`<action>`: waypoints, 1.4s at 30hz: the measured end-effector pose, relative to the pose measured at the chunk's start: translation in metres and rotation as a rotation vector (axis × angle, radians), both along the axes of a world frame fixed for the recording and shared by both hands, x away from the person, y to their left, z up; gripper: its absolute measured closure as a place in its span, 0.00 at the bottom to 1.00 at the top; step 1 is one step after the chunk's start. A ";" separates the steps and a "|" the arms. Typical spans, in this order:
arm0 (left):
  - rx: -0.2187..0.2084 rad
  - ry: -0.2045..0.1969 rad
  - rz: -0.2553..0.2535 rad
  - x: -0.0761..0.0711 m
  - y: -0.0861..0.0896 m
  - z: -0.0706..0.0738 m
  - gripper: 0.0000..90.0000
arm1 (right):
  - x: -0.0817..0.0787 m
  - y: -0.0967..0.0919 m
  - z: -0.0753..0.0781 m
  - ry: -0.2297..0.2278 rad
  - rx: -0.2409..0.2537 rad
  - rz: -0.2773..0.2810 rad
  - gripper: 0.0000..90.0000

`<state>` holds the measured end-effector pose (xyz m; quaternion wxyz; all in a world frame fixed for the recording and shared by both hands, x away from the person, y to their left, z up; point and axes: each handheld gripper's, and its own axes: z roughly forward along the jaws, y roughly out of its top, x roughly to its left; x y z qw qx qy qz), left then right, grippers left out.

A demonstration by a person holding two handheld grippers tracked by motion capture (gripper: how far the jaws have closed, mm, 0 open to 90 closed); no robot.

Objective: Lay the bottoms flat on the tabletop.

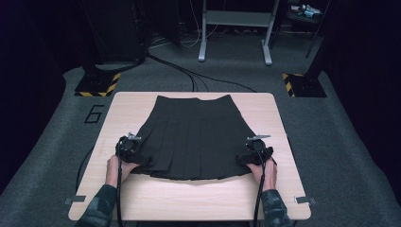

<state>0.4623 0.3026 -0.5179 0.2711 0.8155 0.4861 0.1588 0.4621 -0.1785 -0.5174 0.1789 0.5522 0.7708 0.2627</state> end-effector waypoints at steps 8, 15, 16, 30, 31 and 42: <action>-0.008 0.015 0.003 0.001 0.002 0.003 0.00 | -0.001 -0.002 0.002 -0.003 0.025 0.004 0.00; -0.032 -0.044 -0.001 -0.019 0.009 0.029 0.00 | -0.020 -0.011 0.023 -0.068 0.080 0.020 0.00; -0.030 -0.056 -0.005 -0.023 0.010 0.033 0.00 | -0.024 -0.013 0.027 -0.081 0.080 0.024 0.00; -0.044 -0.139 0.069 -0.094 0.049 0.041 0.00 | -0.094 -0.058 0.040 -0.180 0.095 -0.020 0.00; -0.033 -0.138 0.078 -0.098 0.053 0.035 0.00 | -0.097 -0.061 0.037 -0.176 0.089 -0.028 0.00; -0.068 -0.146 0.103 -0.111 0.085 -0.014 0.00 | -0.100 -0.088 -0.012 -0.141 0.038 -0.027 0.00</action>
